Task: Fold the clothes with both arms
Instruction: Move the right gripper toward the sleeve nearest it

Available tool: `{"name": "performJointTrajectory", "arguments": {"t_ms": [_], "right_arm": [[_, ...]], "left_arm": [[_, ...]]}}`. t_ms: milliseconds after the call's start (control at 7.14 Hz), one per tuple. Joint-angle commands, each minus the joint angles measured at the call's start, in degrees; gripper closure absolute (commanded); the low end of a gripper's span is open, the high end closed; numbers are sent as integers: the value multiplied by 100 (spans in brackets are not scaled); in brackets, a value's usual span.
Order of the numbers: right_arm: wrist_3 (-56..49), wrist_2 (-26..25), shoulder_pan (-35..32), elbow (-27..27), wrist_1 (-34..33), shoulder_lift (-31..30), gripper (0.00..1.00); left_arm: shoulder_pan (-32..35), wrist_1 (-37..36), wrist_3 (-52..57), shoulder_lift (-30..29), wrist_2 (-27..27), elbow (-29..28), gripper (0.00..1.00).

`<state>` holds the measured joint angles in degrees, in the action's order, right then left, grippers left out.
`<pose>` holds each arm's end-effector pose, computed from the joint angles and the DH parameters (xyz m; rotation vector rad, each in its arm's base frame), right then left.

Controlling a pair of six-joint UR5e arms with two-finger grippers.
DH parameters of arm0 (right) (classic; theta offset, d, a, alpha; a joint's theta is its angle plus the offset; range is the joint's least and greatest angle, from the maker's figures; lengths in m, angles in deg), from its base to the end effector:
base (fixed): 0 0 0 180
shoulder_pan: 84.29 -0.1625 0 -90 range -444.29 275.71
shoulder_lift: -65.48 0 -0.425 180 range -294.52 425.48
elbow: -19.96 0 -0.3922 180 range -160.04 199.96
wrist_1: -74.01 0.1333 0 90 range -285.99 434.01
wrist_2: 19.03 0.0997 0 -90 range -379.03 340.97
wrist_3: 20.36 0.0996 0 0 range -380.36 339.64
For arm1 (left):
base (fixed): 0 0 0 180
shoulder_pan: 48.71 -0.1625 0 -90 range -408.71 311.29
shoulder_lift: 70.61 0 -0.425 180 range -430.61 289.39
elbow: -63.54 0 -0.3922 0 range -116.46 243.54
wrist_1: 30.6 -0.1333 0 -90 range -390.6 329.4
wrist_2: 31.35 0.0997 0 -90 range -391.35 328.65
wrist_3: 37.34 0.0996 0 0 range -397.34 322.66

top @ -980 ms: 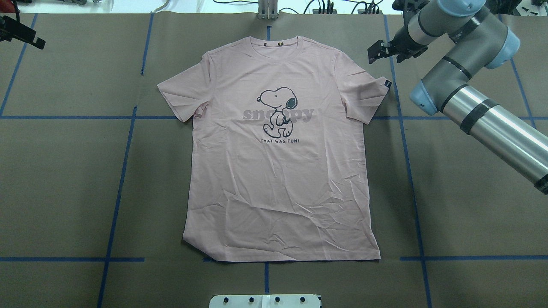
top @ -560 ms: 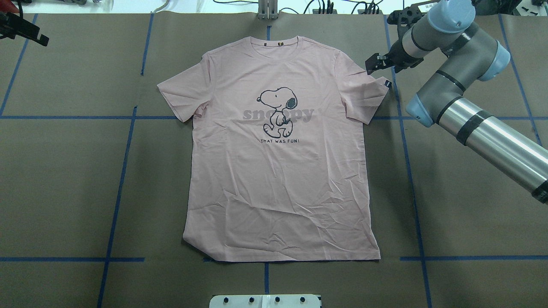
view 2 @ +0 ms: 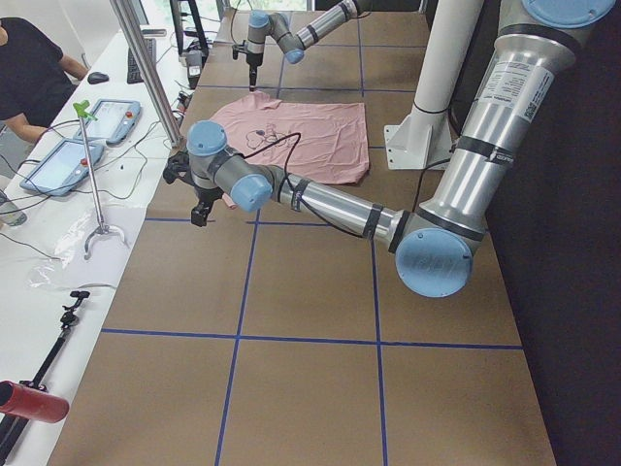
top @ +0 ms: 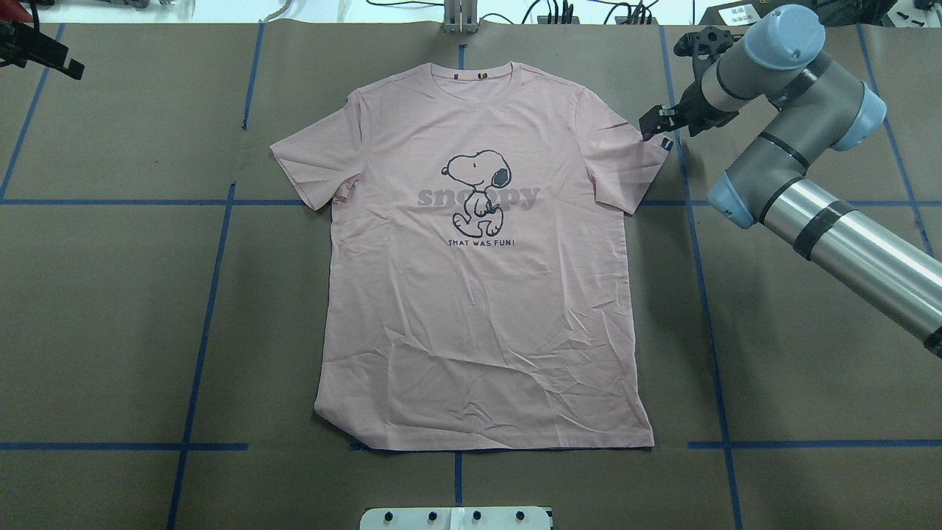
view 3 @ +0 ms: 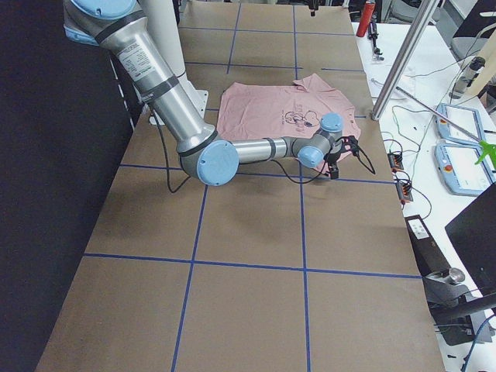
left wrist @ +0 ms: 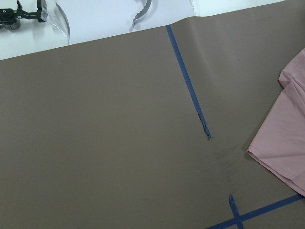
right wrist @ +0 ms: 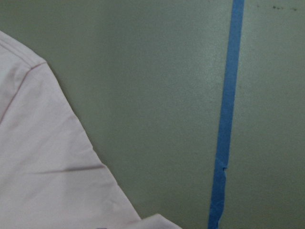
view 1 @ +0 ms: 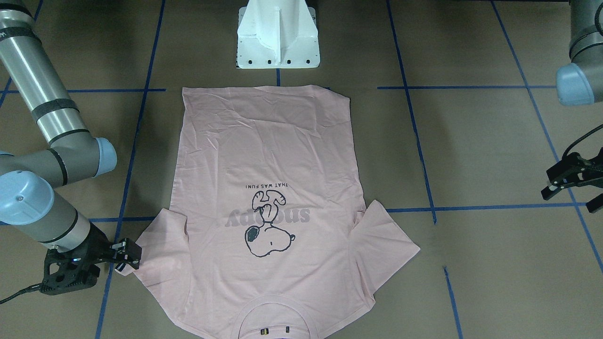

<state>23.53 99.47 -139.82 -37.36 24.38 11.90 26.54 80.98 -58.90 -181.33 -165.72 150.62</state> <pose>-0.3686 -0.6885 0.4724 0.2853 -0.8410 -0.0379 0.1029 -0.6409 0.4319 0.3873 0.9073 0.1569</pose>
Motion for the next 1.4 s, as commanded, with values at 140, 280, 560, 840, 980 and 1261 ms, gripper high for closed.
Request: {"name": "performJointTrajectory", "arguments": {"t_ms": [140,280,560,840,980,1261], "right_arm": [[-4,-28,103,27,-21,-4,11],[-4,-28,104,28,-99,14,21],[-56,-19,104,28,-117,40,68],[-74,-19,104,28,-126,49,93],[-83,-11,104,10,-152,58,100],[-74,50,104,-269,-458,172,100]], "left_arm": [[-2,4,21,15,-10,-16,0],[-2,4,29,24,-10,-16,0],[-2,4,56,33,-19,-25,0],[-2,4,65,33,-19,-25,0],[-2,4,65,33,-19,-25,0],[6,12,73,50,-19,-25,0]]}}
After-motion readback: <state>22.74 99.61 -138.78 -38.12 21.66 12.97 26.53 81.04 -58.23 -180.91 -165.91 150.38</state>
